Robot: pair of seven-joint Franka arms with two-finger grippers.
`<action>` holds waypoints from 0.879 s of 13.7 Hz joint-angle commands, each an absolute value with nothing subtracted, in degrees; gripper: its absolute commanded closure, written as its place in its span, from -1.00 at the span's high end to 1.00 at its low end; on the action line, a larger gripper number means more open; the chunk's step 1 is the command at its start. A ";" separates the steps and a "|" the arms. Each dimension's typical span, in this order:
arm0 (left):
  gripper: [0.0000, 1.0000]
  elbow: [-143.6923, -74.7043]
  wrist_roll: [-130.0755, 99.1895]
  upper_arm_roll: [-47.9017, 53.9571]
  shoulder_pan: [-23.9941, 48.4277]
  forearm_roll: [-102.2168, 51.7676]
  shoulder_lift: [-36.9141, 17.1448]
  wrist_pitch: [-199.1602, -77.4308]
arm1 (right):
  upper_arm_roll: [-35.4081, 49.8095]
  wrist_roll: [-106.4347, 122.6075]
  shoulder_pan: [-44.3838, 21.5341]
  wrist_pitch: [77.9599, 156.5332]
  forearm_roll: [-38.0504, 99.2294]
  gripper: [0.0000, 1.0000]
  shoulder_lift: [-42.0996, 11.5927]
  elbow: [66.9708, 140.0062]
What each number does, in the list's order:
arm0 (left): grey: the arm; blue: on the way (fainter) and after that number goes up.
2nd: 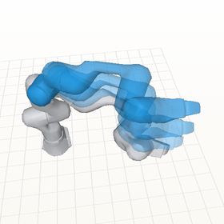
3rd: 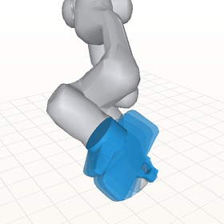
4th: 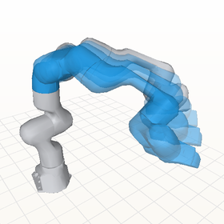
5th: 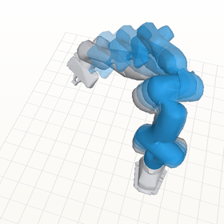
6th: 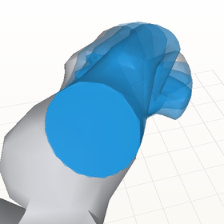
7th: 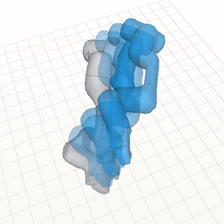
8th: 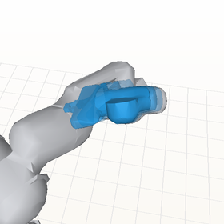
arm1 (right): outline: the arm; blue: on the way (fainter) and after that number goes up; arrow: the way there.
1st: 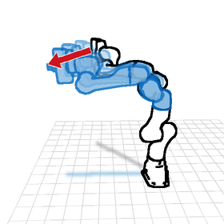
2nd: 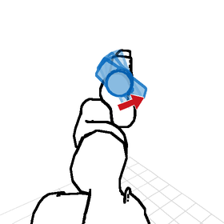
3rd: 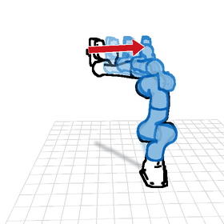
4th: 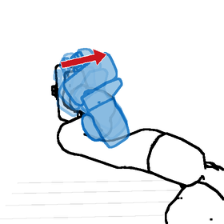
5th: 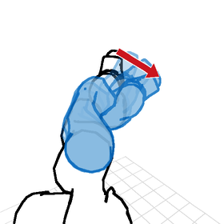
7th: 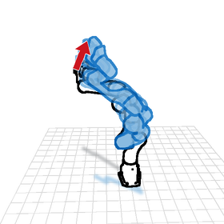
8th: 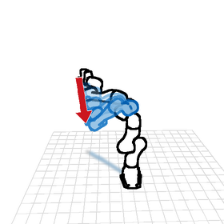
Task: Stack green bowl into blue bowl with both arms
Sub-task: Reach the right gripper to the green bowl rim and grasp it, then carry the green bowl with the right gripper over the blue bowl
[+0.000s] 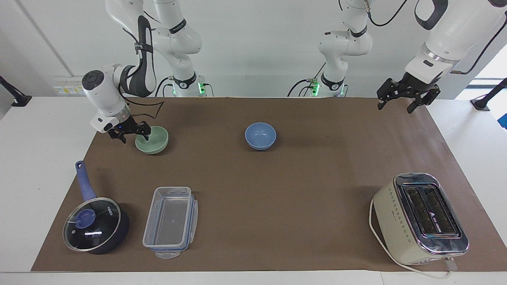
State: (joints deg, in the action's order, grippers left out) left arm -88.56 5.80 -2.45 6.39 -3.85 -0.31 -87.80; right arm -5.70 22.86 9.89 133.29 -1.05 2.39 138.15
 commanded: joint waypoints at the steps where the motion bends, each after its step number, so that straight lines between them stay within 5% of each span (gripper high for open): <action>1: 1.00 -87.80 7.55 -2.11 6.42 -2.72 -0.27 -86.93 | -5.19 23.82 11.07 134.47 -0.70 -0.84 2.02 138.60; 2: 1.00 -88.41 7.82 -2.11 6.50 -2.72 0.00 -86.58 | -5.19 23.30 10.99 134.30 0.25 -1.00 2.02 138.60; 6: 1.00 -88.59 7.73 -2.11 6.42 -2.81 0.18 -86.57 | -5.19 23.37 10.98 132.72 0.79 -1.00 1.23 136.68; 12: 1.00 -88.77 8.09 -2.11 5.89 -2.81 0.53 -84.29 | -4.48 22.33 8.45 114.10 2.45 -1.00 5.18 126.22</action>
State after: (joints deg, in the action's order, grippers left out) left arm -88.58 7.00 -2.29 6.39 -3.79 -0.24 -86.30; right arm -4.88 22.65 9.64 118.20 0.66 3.45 128.46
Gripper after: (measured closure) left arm 0.000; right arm 0.952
